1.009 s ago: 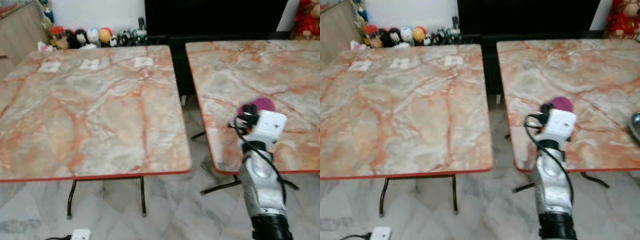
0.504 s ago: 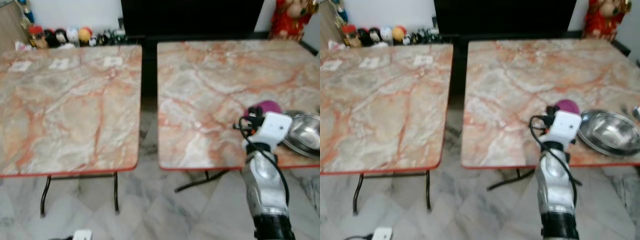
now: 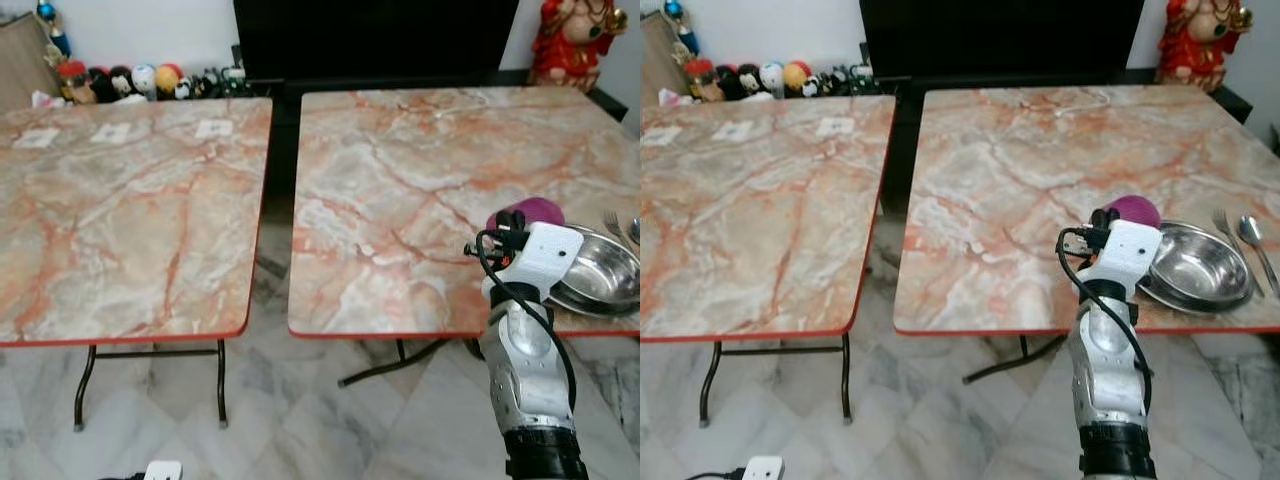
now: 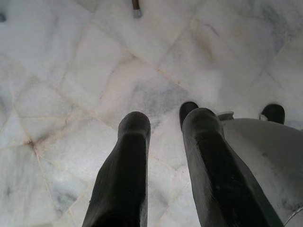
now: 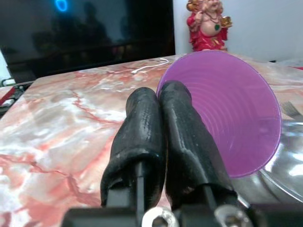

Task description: Setting the table

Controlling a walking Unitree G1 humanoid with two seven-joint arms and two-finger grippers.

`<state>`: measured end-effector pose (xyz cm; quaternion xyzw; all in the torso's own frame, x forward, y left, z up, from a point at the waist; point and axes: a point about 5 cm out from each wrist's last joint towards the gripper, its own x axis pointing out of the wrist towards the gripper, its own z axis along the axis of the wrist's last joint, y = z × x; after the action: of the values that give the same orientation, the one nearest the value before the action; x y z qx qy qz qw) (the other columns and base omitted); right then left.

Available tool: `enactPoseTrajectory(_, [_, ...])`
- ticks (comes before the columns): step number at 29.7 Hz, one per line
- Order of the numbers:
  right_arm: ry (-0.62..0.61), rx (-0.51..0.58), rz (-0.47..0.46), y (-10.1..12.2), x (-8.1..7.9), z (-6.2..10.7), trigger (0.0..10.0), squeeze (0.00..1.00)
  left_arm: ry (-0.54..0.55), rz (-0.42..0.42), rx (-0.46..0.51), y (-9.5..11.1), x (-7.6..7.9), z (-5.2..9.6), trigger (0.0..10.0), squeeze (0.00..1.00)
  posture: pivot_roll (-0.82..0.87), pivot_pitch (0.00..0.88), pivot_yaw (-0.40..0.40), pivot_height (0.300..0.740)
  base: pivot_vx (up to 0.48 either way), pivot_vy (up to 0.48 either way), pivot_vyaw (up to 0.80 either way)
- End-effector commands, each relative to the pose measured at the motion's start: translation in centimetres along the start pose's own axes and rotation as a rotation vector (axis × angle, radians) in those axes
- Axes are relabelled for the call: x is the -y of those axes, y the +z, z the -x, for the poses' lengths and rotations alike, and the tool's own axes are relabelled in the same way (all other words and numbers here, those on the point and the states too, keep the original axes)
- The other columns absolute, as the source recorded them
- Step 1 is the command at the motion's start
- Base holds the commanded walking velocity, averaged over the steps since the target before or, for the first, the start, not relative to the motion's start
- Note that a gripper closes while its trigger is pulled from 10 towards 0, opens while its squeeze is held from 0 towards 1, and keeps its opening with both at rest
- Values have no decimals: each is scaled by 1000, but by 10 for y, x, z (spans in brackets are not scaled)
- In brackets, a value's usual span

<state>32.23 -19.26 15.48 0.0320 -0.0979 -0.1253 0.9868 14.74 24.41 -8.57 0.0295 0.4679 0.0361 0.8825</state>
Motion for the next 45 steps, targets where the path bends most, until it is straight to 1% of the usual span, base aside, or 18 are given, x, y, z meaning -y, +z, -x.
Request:
enactPoseTrajectory(1, [5,3,-5,1,-4,-2,10000,0,8,15,-18,-5,-4,2,10000,0,-67,38,18,740,352,0,0])
enactPoseTrajectory(9, [-5,-2,0,1,-3,-3,10000,0,9,6,-21,-5,-4,2,10000,0,-67,40,16,740,344,0,0])
enactPoseTrajectory(14, [-34,-22,13,-2,0,-3,10000,0,18,7,-20,-5,-4,1,10000,0,-66,41,14,740,0,0,0])
enactPoseTrajectory(17, [-47,-63,39,-5,2,-3,10000,0,18,6,-21,-5,-4,1,10000,0,-67,42,15,740,0,0,0])
enactPoseTrajectory(18, [-44,-85,46,-6,3,-3,10000,0,17,6,-21,-5,-4,1,10000,0,-67,43,13,740,0,0,0])
enactPoseTrajectory(19, [-36,-84,34,-4,2,-2,10000,0,17,6,-22,-5,-4,1,10000,0,-67,43,13,740,0,0,0])
enactPoseTrajectory(21, [-14,-88,53,0,-1,-2,10000,0,15,7,-24,-5,-4,1,10000,0,-71,43,14,740,0,0,0])
enactPoseTrajectory(23, [-23,-123,54,1,-1,-2,10000,0,12,7,-27,-5,-3,1,10000,0,-73,42,13,740,0,0,0])
enactPoseTrajectory(26, [-23,-207,113,-1,-1,-2,10000,0,11,5,-27,-5,-3,1,10000,0,-78,42,14,740,0,0,0])
enactPoseTrajectory(27, [-23,-207,113,-1,-1,-2,10000,0,11,5,-27,-5,-3,1,10000,0,-78,42,14,740,0,0,0])
enactPoseTrajectory(28, [-32,-242,123,-1,0,-3,10000,0,12,5,-27,-5,-3,1,10000,0,-78,42,15,740,0,0,0])
enactPoseTrajectory(30, [-15,-270,159,5,-4,-8,10000,0,13,5,-27,-5,-3,1,10000,0,-80,41,16,740,0,0,0])
enactPoseTrajectory(32, [-11,-272,161,5,-4,-8,10000,0,13,5,-27,-5,-3,1,10000,0,-80,41,16,740,0,0,0])
enactPoseTrajectory(33, [-3,-329,167,0,-6,-10,10000,0,11,6,-28,-5,-3,1,10000,0,-84,39,13,740,0,0,0])
enactPoseTrajectory(34, [-3,-329,167,0,-6,-10,10000,0,11,6,-28,-5,-3,1,10000,0,-84,39,13,740,0,0,0])
enactPoseTrajectory(36, [-13,-381,172,-7,-3,-12,10000,0,9,8,-28,-5,-2,1,10000,0,-76,40,9,740,0,0,0])
enactPoseTrajectory(42, [-34,-420,188,-11,1,-16,10000,0,10,13,-30,-6,-2,1,10000,0,-76,41,9,740,0,0,0])
enactPoseTrajectory(45, [-63,-443,170,-12,4,-19,10000,0,10,14,-30,-6,-2,1,10000,0,-73,42,7,740,0,0,0])
